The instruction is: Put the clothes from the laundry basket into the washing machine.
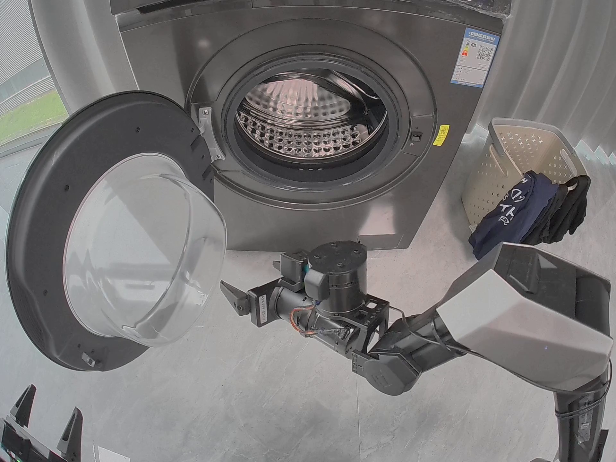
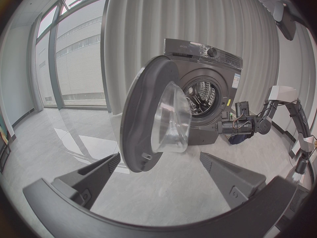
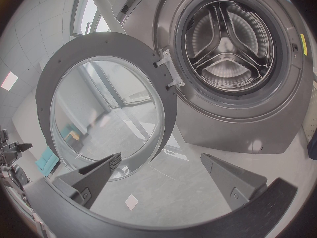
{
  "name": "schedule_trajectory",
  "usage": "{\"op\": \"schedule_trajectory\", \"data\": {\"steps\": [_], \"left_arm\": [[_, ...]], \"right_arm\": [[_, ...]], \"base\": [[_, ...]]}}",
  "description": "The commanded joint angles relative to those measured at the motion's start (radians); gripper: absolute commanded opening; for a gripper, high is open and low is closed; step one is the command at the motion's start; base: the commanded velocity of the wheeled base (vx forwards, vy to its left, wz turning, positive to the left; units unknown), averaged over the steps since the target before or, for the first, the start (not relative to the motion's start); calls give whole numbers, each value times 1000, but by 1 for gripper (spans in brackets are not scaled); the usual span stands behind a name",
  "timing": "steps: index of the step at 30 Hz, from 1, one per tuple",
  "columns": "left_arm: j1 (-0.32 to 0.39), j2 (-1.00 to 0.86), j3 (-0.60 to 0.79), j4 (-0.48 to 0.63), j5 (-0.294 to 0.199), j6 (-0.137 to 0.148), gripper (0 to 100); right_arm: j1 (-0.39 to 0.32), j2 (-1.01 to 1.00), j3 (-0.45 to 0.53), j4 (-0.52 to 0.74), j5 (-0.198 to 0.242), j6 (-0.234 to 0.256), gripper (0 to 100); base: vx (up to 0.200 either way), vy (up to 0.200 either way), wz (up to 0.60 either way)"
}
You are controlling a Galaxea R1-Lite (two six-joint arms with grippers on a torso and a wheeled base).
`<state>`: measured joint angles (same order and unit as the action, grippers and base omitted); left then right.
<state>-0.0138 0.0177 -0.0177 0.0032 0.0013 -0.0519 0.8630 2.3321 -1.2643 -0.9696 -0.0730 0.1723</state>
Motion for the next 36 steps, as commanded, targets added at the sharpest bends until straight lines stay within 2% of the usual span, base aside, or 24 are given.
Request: {"op": "schedule_trajectory", "data": {"steps": [1,8,13,14,18,22,26,31,32,33,34,35,36], "left_arm": [[0,-8,16,0,0,-2,100],[0,-8,16,0,0,0,100],[0,-8,16,0,0,0,100],[0,-8,16,0,0,0,100],[0,-8,16,0,0,0,100],[0,-8,16,0,0,0,100],[2,-8,16,0,0,-2,100],[2,-8,16,0,0,0,100],[2,-8,16,0,0,0,100],[0,-8,16,0,0,0,100],[0,-8,16,0,0,0,100],[0,-8,16,0,0,0,100],[0,-8,16,0,0,0,100]], "right_arm": [[14,47,-70,23,-5,1,100],[50,168,-257,48,-19,1,100],[71,222,-342,91,-39,1,100],[79,259,-397,106,-42,1,100],[91,308,-515,144,-45,3,100],[88,314,-563,170,-74,4,100],[68,240,-498,172,-77,4,100],[-10,-128,-127,195,-79,-4,100],[-10,-128,-127,195,-79,-4,100],[-42,-275,37,196,-80,-7,100],[-58,-346,112,196,-80,-8,100],[-88,-470,249,195,-82,-8,100],[-99,-513,296,195,-82,-8,100]], "base": [[0,0,0],[0,0,0],[0,0,0],[0,0,0],[0,0,0],[0,0,0],[0,0,0],[0,0,0],[0,0,0],[0,0,0],[0,0,0],[0,0,0],[0,0,0]]}}
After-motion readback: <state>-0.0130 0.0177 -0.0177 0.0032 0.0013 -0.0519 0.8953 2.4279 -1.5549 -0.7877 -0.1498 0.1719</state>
